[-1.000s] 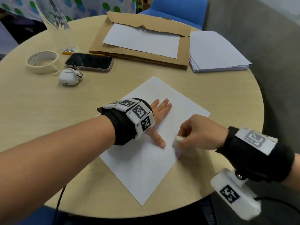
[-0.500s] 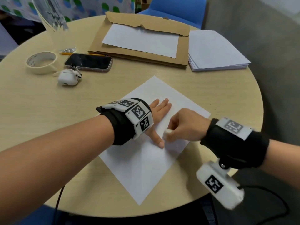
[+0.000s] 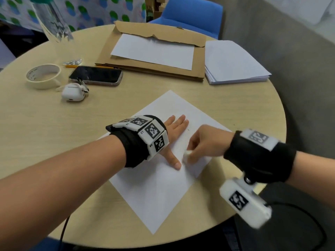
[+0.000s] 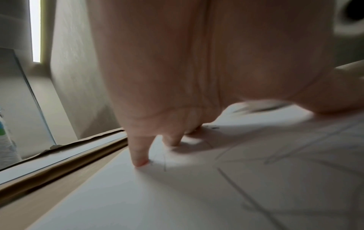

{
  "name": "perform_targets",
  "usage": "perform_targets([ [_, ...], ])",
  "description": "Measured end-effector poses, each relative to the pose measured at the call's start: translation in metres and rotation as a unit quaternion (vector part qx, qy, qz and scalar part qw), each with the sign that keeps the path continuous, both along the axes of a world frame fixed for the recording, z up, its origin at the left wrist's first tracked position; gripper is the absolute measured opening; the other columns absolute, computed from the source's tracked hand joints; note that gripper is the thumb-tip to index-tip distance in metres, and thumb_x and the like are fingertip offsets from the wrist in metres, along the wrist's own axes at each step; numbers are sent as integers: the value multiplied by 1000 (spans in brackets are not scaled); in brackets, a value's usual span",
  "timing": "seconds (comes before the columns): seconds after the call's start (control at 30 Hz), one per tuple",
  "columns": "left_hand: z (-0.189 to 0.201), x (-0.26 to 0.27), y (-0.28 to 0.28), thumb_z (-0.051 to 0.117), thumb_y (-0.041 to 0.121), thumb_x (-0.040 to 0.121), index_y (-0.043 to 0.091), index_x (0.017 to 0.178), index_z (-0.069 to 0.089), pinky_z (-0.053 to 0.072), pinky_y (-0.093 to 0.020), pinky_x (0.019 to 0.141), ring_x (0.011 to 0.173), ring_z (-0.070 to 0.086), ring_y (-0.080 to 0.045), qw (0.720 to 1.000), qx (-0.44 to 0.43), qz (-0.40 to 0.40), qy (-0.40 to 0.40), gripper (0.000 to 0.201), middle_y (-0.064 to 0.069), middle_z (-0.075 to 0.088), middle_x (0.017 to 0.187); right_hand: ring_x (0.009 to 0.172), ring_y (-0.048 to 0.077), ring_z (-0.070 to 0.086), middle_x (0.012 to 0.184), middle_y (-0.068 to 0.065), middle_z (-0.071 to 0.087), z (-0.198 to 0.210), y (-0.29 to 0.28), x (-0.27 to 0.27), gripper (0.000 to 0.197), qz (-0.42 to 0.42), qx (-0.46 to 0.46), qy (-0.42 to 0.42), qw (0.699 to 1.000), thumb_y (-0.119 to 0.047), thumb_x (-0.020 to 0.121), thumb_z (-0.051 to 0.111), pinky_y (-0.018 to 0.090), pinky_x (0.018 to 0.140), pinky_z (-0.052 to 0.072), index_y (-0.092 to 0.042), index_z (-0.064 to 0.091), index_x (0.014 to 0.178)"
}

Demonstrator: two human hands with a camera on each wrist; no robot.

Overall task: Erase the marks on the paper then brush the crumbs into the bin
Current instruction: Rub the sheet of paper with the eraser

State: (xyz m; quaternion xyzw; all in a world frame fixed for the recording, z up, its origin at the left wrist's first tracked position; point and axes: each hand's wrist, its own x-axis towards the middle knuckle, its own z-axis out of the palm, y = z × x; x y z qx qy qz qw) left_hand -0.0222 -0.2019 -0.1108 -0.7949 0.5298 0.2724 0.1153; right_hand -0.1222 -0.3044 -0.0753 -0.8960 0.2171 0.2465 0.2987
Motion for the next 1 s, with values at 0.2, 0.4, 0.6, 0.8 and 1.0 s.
perform_targets([
  [0.2, -3, 2, 0, 71, 63, 64, 16, 146, -22, 0, -47, 115, 144, -18, -25, 1000, -8, 3, 2, 133, 0, -26, 155, 65, 12, 52, 65, -2, 57, 2, -20, 28, 15, -120, -31, -110, 986, -20, 70, 76, 21, 50, 37, -16, 63, 64],
  [0.4, -1, 0, 0, 71, 60, 67, 15, 146, -23, -1, -46, 116, 144, -20, -24, 1000, -6, 7, 7, 131, 0, -28, 154, 56, 6, 45, 53, -10, 50, -6, 1, -8, 30, -5, 9, -22, 1000, -22, 66, 78, 19, 54, 34, -22, 53, 49],
  [0.6, -1, -1, 0, 70, 62, 66, 15, 146, -22, 1, -46, 116, 144, -17, -25, 1000, -6, 7, -4, 130, -1, -26, 155, 67, 11, 53, 71, -2, 60, 4, -22, 29, 18, -113, -44, -91, 988, -21, 69, 77, 21, 50, 36, -18, 61, 63],
  [0.8, 1, -1, -1, 71, 62, 66, 16, 146, -22, 2, -46, 116, 145, -17, -24, 1000, -1, 18, 0, 131, 1, -26, 155, 55, 6, 44, 56, -8, 49, -10, 3, -16, 31, 15, -49, -111, 992, -19, 73, 72, 20, 51, 33, -23, 49, 52],
  [1.0, 13, -2, 1, 66, 54, 76, 15, 150, -2, 9, -32, 116, 146, -1, -18, 998, -58, 21, 14, 107, 1, -8, 159, 54, 7, 45, 69, -5, 57, -9, -27, -20, 8, -204, 170, -154, 952, -20, 79, 71, 16, 48, 38, -16, 65, 80],
])
